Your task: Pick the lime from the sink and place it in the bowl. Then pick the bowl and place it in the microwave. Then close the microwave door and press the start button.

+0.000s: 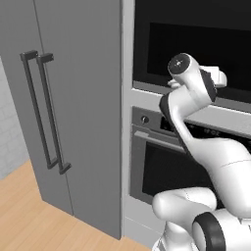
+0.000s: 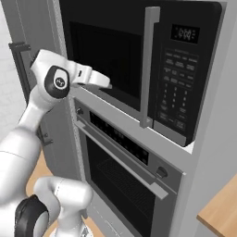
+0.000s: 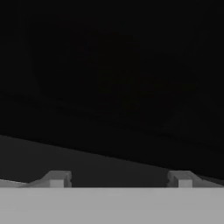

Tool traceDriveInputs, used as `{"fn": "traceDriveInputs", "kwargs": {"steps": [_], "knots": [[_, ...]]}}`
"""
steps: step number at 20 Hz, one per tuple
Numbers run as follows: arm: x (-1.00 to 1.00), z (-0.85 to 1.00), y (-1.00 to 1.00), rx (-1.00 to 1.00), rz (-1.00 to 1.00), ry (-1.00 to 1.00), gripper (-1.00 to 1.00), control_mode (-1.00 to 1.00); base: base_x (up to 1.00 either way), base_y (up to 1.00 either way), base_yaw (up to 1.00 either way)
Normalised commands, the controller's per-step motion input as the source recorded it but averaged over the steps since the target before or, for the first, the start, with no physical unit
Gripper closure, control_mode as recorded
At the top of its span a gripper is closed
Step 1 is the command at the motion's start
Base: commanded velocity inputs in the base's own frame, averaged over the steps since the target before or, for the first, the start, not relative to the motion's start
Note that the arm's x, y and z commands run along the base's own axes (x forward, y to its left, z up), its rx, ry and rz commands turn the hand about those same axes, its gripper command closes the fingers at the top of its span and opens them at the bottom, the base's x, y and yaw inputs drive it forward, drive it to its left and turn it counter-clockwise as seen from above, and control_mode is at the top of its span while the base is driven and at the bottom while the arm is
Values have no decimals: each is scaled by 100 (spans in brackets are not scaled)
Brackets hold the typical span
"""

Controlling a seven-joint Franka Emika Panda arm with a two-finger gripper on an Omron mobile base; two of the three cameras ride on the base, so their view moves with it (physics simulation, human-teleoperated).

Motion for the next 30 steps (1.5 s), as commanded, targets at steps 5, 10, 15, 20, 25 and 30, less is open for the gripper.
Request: {"fn": "traceDriveInputs", "kwargs": {"steps": [5,10,15,20,25,30], "knots": [[-39,-5,-16,2,6,-36,-100,-100,0,0,0],[-100,10,4,0,0,-51,-100,-100,0,0,0],[-80,16,-17,1,1,-14,-100,-100,0,0,0],[-89,4,-11,0,9,-5,100,-100,0,0,0],[-75,0,-34,0,3,-23,100,-100,0,0,0],[-40,0,-27,-4,0,-30,100,-100,0,0,0]]}}
